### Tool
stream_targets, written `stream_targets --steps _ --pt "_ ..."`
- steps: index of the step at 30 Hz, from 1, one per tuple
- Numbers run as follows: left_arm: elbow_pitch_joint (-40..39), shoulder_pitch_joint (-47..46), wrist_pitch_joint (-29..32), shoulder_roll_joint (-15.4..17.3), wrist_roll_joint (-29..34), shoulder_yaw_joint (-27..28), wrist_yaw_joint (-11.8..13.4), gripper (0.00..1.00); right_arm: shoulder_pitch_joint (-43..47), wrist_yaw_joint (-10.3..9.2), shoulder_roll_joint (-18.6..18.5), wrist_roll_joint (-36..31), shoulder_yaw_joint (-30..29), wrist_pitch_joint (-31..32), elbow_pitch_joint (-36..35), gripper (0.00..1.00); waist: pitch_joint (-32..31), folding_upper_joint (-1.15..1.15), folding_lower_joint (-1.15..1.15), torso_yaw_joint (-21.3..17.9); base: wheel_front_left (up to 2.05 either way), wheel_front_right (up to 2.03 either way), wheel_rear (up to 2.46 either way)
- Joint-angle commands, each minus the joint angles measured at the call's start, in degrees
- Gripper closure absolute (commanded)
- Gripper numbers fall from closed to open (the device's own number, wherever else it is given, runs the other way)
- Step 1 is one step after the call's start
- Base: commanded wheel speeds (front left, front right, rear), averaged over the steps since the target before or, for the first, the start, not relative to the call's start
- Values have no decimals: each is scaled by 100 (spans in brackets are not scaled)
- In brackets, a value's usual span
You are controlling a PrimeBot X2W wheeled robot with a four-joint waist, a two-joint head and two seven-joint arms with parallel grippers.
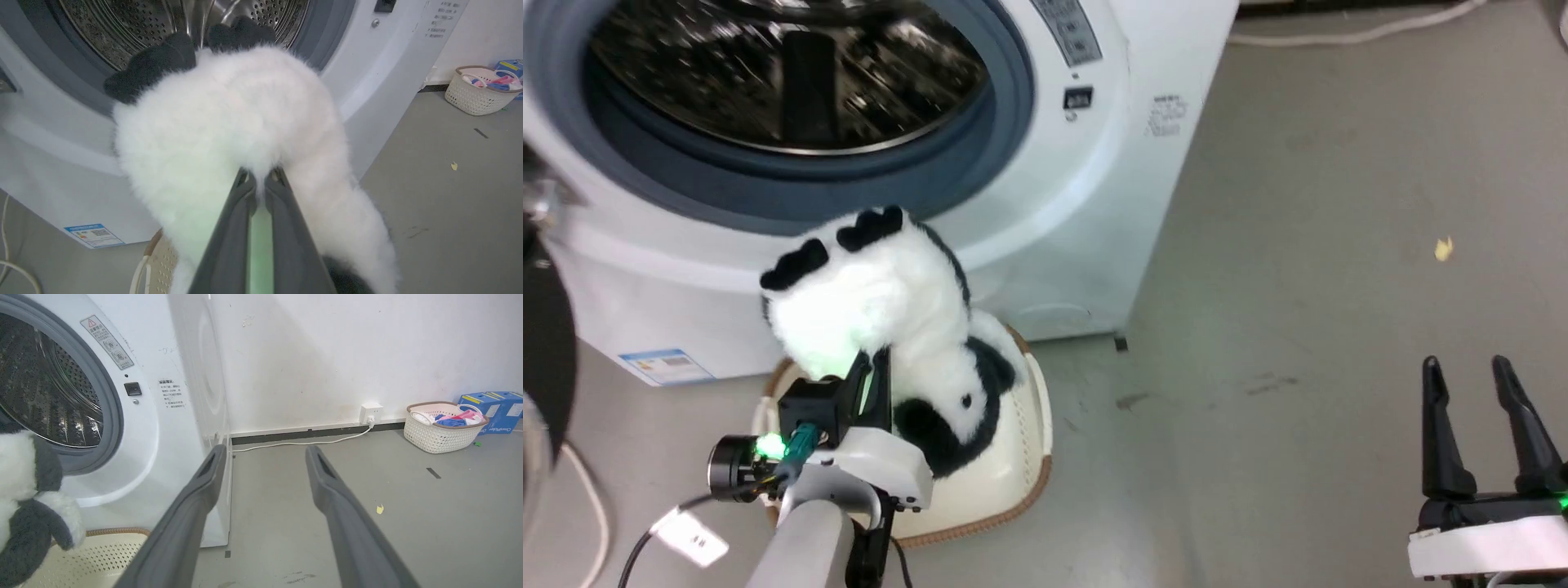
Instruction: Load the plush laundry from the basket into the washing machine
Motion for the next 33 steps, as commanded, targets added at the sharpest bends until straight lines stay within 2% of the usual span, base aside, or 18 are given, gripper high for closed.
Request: stream_targets --steps 1,6,10,13,19,23,24,25,27,28,29,30,32,33 --pt "-493 173 -38 -55 140 120 24 100 66 -5 -3 -28 -3 -25 -49 0 -151 0 2 115 0 0 0" --pt "-1510 347 -39 -104 496 300 -39 100 43 -5 -3 -8 85 -25 -96 0 -77 0 2 95 0 0 0" --pt "-1956 107 -39 -135 671 398 -98 100 -20 -5 -3 59 148 -25 -135 0 240 0 2 17 0 0 0" --pt "-2018 -285 -39 -140 711 506 -125 100 -71 -5 -3 77 202 -25 -132 0 553 0 2 -90 0 0 0" --pt "-1764 -1222 -39 108 789 773 -138 100 -242 -5 -3 200 216 -25 -95 0 1102 0 2 -417 0 0 0" --pt "-1334 -2440 246 552 895 950 -182 100 -449 -5 -3 423 273 -25 -42 0 1682 0 2 -759 0 0 0" --pt "-1334 -2440 246 552 895 950 -182 100 -449 -5 -3 423 273 -25 -42 0 1682 0 2 -759 0 0 0" --pt "-1154 -3006 542 811 994 918 -310 100 -550 -5 -3 536 338 -25 -26 0 1950 0 2 -901 0 0 0" --pt "-1055 -3292 689 922 1016 925 -362 100 -598 -5 -3 598 372 -25 -16 0 2086 0 2 -972 0 0 0" --pt "-810 -3860 958 1159 1095 928 -447 100 -686 -5 -3 723 441 -25 10 0 2316 0 2 -1092 0 0 0" --pt "-810 -3860 958 1159 1095 928 -447 100 -686 -5 -3 723 441 -25 10 0 2316 0 2 -1092 0 0 0" --pt "-527 -4428 1173 1360 1176 928 -501 100 -761 -5 -3 828 538 -25 44 0 2523 0 2 -1196 0 0 0" --pt "-408 -4682 1263 1452 1263 884 -515 100 -801 -5 -3 877 588 -25 65 0 2627 0 2 -1240 0 0 0" --pt "-116 -5169 1435 1593 1389 817 -547 100 -881 -5 -3 963 678 -25 116 0 2795 0 2 -1311 0 0 0"
